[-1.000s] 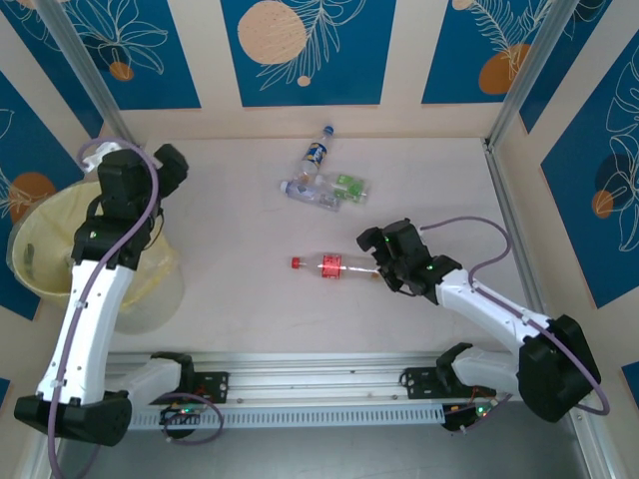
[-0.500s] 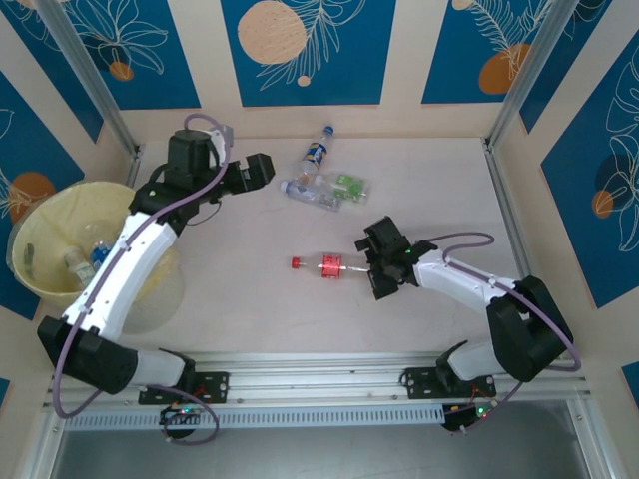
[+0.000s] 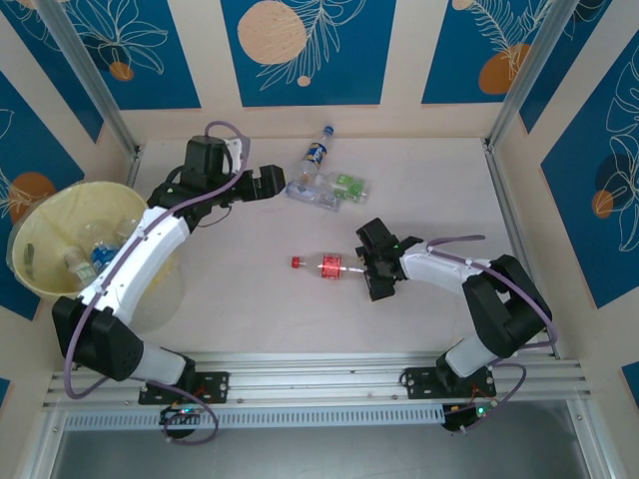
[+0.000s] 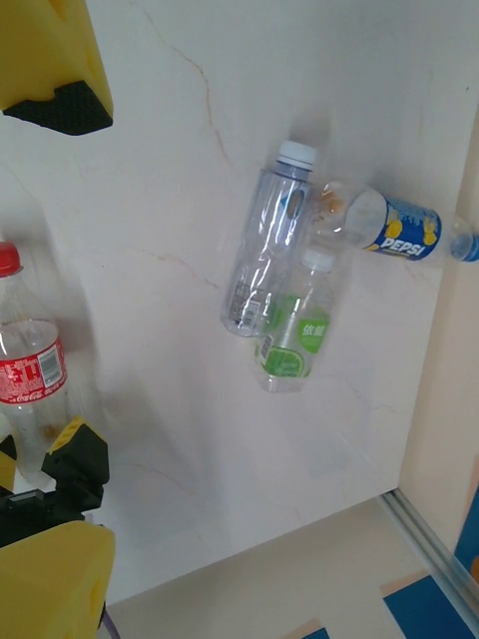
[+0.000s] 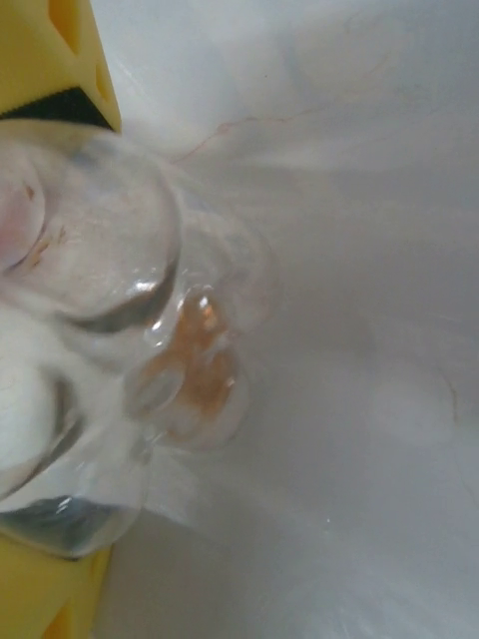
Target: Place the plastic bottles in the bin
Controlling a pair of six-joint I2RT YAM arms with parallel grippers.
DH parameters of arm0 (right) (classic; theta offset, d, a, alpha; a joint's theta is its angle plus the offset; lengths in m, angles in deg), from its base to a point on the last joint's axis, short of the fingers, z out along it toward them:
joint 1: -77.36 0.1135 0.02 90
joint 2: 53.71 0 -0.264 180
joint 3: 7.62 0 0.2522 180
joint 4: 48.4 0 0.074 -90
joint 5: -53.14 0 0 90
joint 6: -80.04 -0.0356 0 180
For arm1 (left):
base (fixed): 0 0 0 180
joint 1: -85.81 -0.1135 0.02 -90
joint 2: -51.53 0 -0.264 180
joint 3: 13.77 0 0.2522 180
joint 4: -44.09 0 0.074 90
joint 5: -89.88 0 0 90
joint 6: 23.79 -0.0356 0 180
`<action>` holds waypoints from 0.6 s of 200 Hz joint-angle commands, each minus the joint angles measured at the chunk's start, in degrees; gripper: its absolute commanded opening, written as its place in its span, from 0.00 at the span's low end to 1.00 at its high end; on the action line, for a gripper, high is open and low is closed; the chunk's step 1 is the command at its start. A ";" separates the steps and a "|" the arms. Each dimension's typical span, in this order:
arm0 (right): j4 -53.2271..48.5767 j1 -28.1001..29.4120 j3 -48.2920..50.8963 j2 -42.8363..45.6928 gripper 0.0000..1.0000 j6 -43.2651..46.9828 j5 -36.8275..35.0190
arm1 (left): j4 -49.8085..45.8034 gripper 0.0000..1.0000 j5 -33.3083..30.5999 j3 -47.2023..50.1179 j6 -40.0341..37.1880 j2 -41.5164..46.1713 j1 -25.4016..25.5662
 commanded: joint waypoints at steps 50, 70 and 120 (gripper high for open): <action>10.01 0.46 -0.59 -2.71 0.68 11.36 -7.26 | 6.21 1.00 8.78 6.17 -7.77 -0.36 0.72; 21.84 1.22 2.42 -1.36 0.54 23.64 -8.95 | 8.79 1.00 10.17 9.37 -9.97 0.07 0.84; 32.98 1.31 1.25 3.55 0.49 54.10 -7.57 | 13.94 1.00 15.63 14.40 -13.68 0.54 1.12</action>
